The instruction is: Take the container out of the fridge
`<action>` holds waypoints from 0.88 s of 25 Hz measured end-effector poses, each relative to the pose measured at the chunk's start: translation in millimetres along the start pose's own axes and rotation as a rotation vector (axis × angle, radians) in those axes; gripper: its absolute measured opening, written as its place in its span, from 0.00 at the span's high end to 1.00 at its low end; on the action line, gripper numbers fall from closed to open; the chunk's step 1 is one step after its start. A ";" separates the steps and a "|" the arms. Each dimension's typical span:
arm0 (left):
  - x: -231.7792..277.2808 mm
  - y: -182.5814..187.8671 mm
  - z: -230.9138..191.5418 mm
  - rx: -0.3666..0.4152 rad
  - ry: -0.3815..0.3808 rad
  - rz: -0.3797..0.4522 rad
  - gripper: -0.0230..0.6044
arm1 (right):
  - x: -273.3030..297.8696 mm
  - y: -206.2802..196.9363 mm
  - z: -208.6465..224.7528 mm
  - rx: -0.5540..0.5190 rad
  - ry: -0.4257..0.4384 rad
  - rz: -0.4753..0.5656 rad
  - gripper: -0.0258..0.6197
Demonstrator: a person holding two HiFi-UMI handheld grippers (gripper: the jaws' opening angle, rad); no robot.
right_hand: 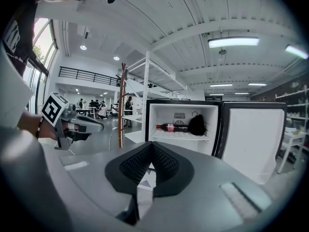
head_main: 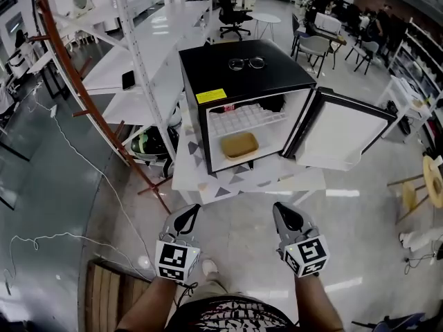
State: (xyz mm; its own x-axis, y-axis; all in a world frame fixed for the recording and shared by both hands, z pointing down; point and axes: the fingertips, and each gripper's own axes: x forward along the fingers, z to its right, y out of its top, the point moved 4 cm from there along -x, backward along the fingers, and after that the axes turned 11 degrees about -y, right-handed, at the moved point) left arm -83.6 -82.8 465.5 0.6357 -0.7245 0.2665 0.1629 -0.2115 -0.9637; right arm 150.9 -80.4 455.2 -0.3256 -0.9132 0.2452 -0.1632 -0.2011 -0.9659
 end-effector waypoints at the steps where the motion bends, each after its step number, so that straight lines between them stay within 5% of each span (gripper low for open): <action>1: 3.0 1.5 -2.5 0.003 -0.006 0.001 0.96 | 3.1 0.7 0.9 0.002 -0.004 -0.002 0.92; 22: 34.8 20.4 -61.3 0.037 -0.066 -0.001 0.96 | 59.1 20.6 7.0 0.040 -0.075 0.012 0.92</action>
State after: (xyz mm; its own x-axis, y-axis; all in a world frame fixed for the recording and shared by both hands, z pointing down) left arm -104.4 -152.5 456.0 0.6840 -0.6788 0.2672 0.1909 -0.1869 -0.9636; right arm 134.8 -141.0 449.3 -0.2564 -0.9392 0.2285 -0.1216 -0.2032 -0.9716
